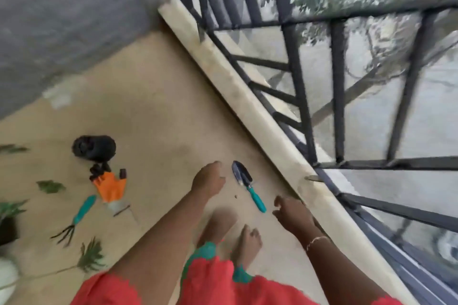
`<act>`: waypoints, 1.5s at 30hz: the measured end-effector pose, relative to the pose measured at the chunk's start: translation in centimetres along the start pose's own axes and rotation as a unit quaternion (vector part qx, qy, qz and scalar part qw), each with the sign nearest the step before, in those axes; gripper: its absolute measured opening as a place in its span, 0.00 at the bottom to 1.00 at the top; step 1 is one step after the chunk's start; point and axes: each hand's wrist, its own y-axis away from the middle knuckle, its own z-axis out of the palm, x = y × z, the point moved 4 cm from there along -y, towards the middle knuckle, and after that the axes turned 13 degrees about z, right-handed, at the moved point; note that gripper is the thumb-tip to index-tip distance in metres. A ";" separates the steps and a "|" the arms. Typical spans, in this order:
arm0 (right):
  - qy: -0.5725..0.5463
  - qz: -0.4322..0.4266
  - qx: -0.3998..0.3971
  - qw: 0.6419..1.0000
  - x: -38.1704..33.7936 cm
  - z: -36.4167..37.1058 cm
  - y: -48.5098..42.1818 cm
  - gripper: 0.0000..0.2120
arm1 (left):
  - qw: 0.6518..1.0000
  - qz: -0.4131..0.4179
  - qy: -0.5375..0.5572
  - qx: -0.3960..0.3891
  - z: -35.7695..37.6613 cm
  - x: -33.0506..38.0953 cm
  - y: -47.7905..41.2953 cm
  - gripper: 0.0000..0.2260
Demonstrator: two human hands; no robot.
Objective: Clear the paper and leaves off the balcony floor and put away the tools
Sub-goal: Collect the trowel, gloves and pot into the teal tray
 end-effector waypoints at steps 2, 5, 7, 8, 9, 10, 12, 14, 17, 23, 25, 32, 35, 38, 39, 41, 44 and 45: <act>0.019 0.002 -0.012 1.000 -1.3 3.5 -5.8 0.13 | 1.000 0.001 -0.003 -0.016 3.4 -2.5 -4.5 0.22; 0.041 0.012 -0.018 0.999 -2.5 8.6 -13.4 0.11 | 0.999 0.008 -0.003 -0.036 8.0 -5.8 -10.0 0.23; 0.064 0.020 -0.014 0.998 -3.0 11.5 -17.7 0.12 | 0.999 0.013 -0.007 -0.048 10.3 -7.7 -12.9 0.23; 0.069 0.027 -0.018 0.997 -3.2 12.9 -19.6 0.13 | 0.998 0.015 -0.012 -0.052 11.2 -8.6 -14.2 0.23; 0.064 0.036 -0.024 0.997 -3.3 14.1 -21.2 0.16 | 0.998 0.018 -0.017 -0.055 12.1 -9.4 -15.2 0.22; 0.058 0.043 -0.033 0.997 -3.4 15.3 -22.6 0.19 | 0.998 0.019 -0.021 -0.057 12.9 -10.1 -16.0 0.22; 0.056 0.048 -0.042 0.996 -3.5 17.3 -24.6 0.22 | 0.998 0.015 -0.019 -0.064 14.3 -11.3 -16.8 0.21; 0.053 0.048 -0.027 0.997 -3.7 18.6 -25.4 0.17 | 0.998 0.005 -0.006 -0.069 15.2 -12.2 -16.7 0.21; 0.016 0.068 -0.014 0.997 -3.6 19.1 -25.3 0.14 | 0.998 -0.005 0.013 -0.063 15.3 -12.4 -15.9 0.21; 0.036 0.040 -0.003 0.999 -3.1 13.4 -17.5 0.12 | 0.999 -0.003 0.030 -0.037 10.9 -8.9 -10.9 0.19; 0.049 0.022 0.002 0.999 -2.8 11.1 -13.6 0.12 | 0.999 -0.006 0.036 -0.029 9.0 -7.5 -8.5 0.20; 0.007 0.043 0.020 0.999 0.3 -0.3 5.9 0.13 | 0.995 0.021 0.098 -0.007 -1.7 2.6 3.5 0.18; -0.010 0.067 0.036 0.997 1.9 -3.8 13.7 0.14 | 0.996 0.058 0.062 -0.039 -4.7 7.4 8.4 0.22; -0.062 0.103 0.053 0.991 3.8 -5.6 20.0 0.15 | 0.993 0.092 0.035 -0.066 -7.0 11.9 12.3 0.23; -0.083 0.117 0.058 0.988 4.4 -5.9 21.9 0.15 | 0.992 0.100 0.026 -0.073 -7.4 13.4 13.4 0.22; -0.126 0.148 0.071 0.978 5.6 -6.2 25.6 0.15 | 0.988 0.121 0.014 -0.092 -8.0 16.4 15.6 0.17; -0.184 0.190 0.094 0.960 7.5 -5.5 30.3 0.15 | 0.975 0.186 -0.007 -0.120 -7.3 20.6 17.9 0.18; -0.202 0.202 0.101 0.953 8.3 -4.8 31.7 0.15 | 0.969 0.206 0.003 -0.133 -6.5 21.8 18.6 0.19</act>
